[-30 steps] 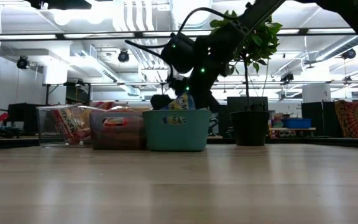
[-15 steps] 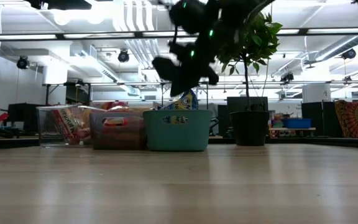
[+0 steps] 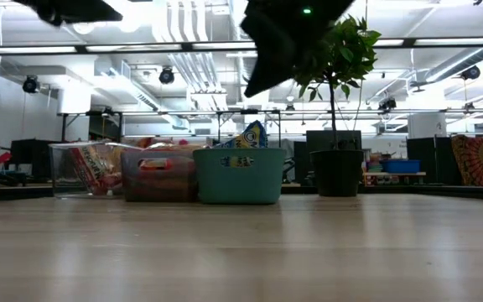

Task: Sort Maruchan noodles
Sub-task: Put the blue noodle pack into the green bin

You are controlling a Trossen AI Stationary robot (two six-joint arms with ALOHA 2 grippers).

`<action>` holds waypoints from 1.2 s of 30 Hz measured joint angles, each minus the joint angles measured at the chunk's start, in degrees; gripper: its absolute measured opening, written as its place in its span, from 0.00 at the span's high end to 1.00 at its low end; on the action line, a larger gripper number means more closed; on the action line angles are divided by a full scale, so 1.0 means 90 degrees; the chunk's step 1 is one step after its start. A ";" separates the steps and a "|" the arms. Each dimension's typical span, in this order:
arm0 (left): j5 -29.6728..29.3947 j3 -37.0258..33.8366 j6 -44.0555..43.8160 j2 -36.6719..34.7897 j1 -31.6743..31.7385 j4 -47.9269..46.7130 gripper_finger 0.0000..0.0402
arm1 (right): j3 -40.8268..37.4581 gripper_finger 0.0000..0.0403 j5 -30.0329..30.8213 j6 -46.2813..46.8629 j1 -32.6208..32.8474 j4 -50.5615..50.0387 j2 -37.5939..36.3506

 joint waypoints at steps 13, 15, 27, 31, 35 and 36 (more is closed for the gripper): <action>0.6158 0.0172 -0.7107 0.1791 -0.0078 -0.2836 1.00 | -0.1245 0.98 0.0340 -0.0104 0.0698 0.0652 -0.0654; 0.6632 0.0383 -0.7128 0.2292 -0.0076 -0.3050 1.00 | -0.1392 0.98 0.0349 -0.0112 0.0697 0.0921 -0.0738; 0.7929 0.1375 -0.6888 0.4615 -0.0092 -0.5084 1.00 | -0.1554 0.98 0.0335 -0.0133 0.0697 0.1091 -0.0825; 0.6173 0.1512 -0.6236 0.4946 0.0005 -0.4141 1.00 | -0.1554 0.98 0.0335 -0.0132 0.0697 0.1114 -0.0825; 0.4211 0.1953 -0.5220 0.4955 -0.0041 -0.3791 1.00 | -0.1547 0.98 0.0330 -0.0087 0.0697 0.1111 -0.0825; 0.4022 0.2039 -0.4976 0.4912 -0.0065 -0.3877 1.00 | -0.1522 0.98 0.0321 -0.0096 0.0697 0.1085 -0.0823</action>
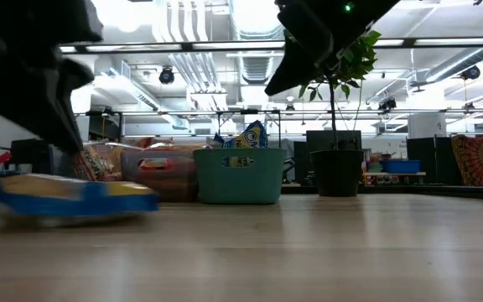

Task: Sort Maruchan noodles
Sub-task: Put the blue noodle pack into the green bin

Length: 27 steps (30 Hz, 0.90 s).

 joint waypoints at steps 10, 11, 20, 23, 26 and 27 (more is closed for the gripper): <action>0.0078 -0.0223 0.0752 -0.0330 0.0015 0.0201 1.00 | 0.0712 0.98 -0.2036 0.0846 -0.0426 -0.0639 0.0000; 0.0082 -0.0312 0.0754 -0.0330 0.0016 0.0354 1.00 | 0.0754 0.98 -0.2402 0.1079 -0.0483 -0.0728 0.0000; 0.0079 -0.1268 0.0929 -0.0330 0.0021 0.2480 1.00 | 0.0096 0.98 -0.4213 0.3963 -0.0256 -0.1638 0.0031; 0.0034 -0.1566 0.1028 -0.0328 0.0021 0.3206 1.00 | -0.0511 0.98 -0.3963 0.4736 -0.0062 -0.1118 0.0032; -0.0008 -0.1802 0.1037 -0.0328 0.0021 0.3624 1.00 | -0.1121 0.98 -0.3443 0.5491 -0.0008 -0.0201 0.0032; -0.0058 -0.1870 0.1036 -0.0328 0.0021 0.3762 1.00 | -0.1305 0.98 -0.3311 0.5662 -0.0005 0.0162 0.0032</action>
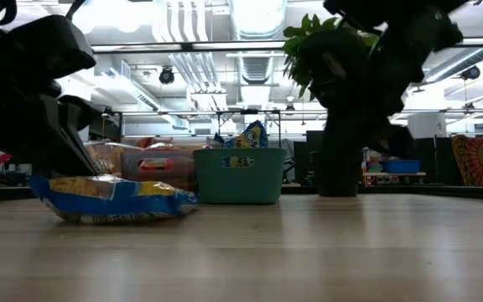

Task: Sort Maruchan noodles
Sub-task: Put the blue noodle pack into the green bin

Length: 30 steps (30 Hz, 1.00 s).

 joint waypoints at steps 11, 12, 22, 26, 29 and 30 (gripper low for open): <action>-0.0226 -0.0488 -0.0259 0.0002 0.0007 0.0676 1.00 | -0.0725 0.76 0.0104 0.0756 -0.0078 0.1685 0.0000; -0.0240 -0.0544 -0.0271 0.0002 0.0007 0.0782 1.00 | -0.0705 0.72 0.0144 0.0756 -0.0078 0.1691 0.0000; -0.0323 -0.0672 -0.0369 0.0002 0.0010 0.1061 1.00 | -0.0670 0.42 0.0281 0.0622 -0.0075 0.3193 0.0652; -0.0333 -0.0672 -0.0371 0.0015 0.0010 0.1067 1.00 | -0.0670 0.36 0.0324 0.0576 -0.0077 0.4274 0.1207; -0.0338 -0.0672 -0.0468 0.0108 0.0010 0.1066 1.00 | -0.0658 0.33 0.0326 0.0564 -0.0078 0.4695 0.1524; -0.0363 -0.0672 -0.0530 0.0176 0.0010 0.1065 1.00 | -0.0627 0.32 0.0326 0.0562 -0.0078 0.4737 0.1615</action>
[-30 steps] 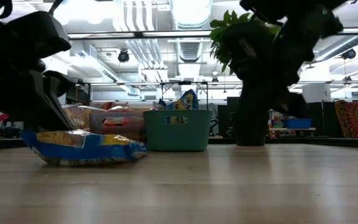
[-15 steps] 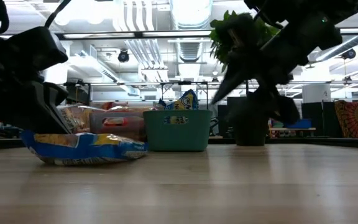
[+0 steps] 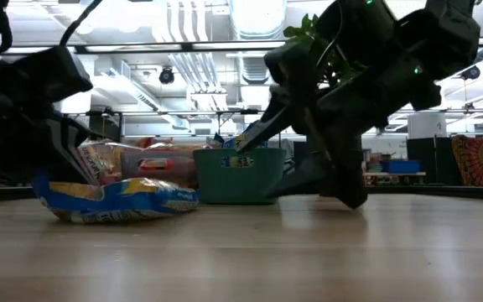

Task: Sort Maruchan noodles
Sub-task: Put the blue noodle pack into the green bin

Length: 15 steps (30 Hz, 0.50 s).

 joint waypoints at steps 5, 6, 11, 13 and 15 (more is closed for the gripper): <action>-0.0113 0.0002 -0.0387 0.0401 0.0000 0.0029 1.00 | 0.0287 0.29 0.0027 -0.0073 0.0000 0.0013 0.0359; -0.0143 0.0011 -0.0459 0.0480 0.0000 0.0058 1.00 | 0.0359 0.28 0.0045 -0.0112 0.0000 -0.0020 0.0422; -0.0223 0.0021 -0.0716 0.0798 0.0002 0.0282 1.00 | 0.0866 0.27 0.0013 -0.0384 0.0000 -0.0020 0.0728; -0.0218 0.0019 -0.0720 0.0854 0.0003 0.0447 1.00 | 0.1117 0.28 0.0015 -0.0497 0.0000 -0.0029 0.0892; -0.0233 0.0014 -0.0719 0.0884 0.0002 0.0595 1.00 | 0.1374 0.28 -0.0005 -0.0567 -0.0005 0.0022 0.1093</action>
